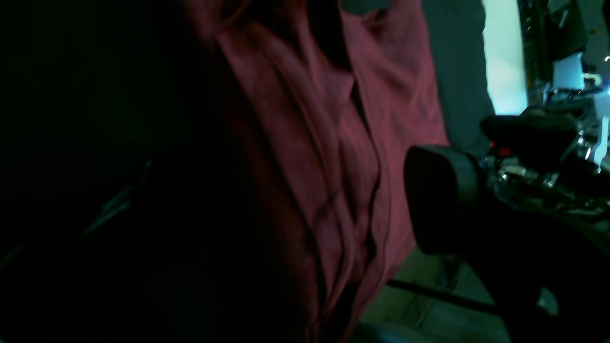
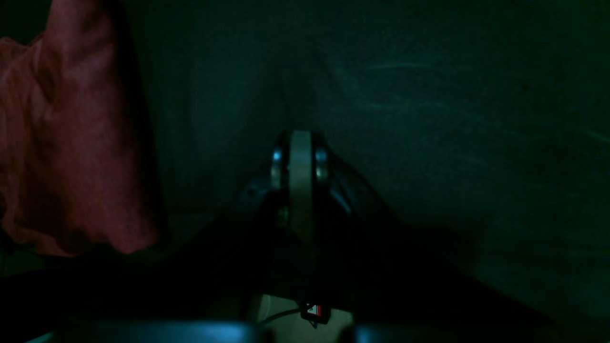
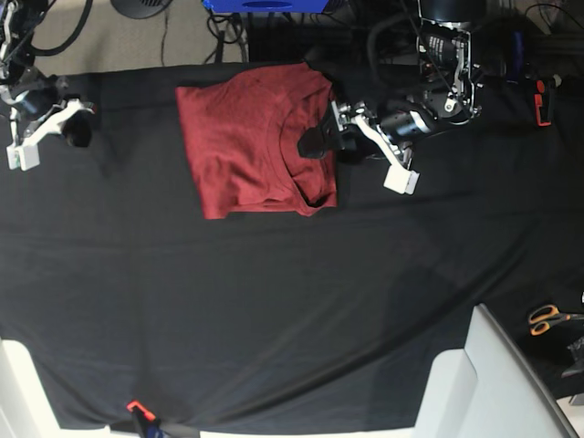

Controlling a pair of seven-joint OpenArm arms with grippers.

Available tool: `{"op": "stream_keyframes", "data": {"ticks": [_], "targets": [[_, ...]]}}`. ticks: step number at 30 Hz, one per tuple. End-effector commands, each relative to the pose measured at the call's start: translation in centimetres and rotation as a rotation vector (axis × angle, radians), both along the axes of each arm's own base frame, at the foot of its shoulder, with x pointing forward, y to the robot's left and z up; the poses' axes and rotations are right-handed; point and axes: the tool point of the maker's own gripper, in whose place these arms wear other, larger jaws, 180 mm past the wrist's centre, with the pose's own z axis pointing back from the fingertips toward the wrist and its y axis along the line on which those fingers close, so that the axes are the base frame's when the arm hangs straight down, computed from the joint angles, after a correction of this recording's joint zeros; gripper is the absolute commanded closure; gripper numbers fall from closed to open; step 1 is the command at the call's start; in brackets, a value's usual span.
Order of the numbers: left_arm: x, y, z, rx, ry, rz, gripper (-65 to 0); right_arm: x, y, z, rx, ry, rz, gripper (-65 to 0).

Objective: Fold the T-shirt properly
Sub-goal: 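Grasp the shirt's folded side with the left gripper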

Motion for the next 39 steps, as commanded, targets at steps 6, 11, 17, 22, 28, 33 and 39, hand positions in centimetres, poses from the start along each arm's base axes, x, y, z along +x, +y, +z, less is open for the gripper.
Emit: {"op": "stream_keyframes", "data": {"ticks": [6,11,17,22,28,33,39], "targets": [[-0.5,0.1,-1.0,0.008,0.029,0.011,-65.0,0.7,-0.5,1.0,-0.011,-0.043,0.007,-0.9],[-1.5,-2.2,-2.0,0.005,0.037,-0.041,-65.0,0.7,-0.6,1.0,-0.012,-0.044,0.004,-0.9],[-1.2,-3.1,-2.2,-0.013,0.044,-0.047,-65.0,0.7,-0.9,1.1,-0.016,-0.043,0.001,-0.9],[-1.0,-3.1,-2.1,-0.014,0.04,-0.045,-52.7,0.7,-0.9,1.1,-0.017,-0.044,-0.001,-0.9],[-0.4,-3.4,-1.8,-0.013,0.029,-0.059,-3.1,0.8,-0.9,1.2,-0.017,-0.047,-0.001,-0.9],[-0.2,-4.1,-1.0,0.021,0.007,-0.154,0.0,0.9,-0.9,1.2,-0.017,-0.048,-0.001,-0.9],[0.9,-4.3,0.0,0.125,-0.027,-0.261,0.0,1.4,-0.8,1.3,-0.015,-0.057,0.001,-0.9]]}}
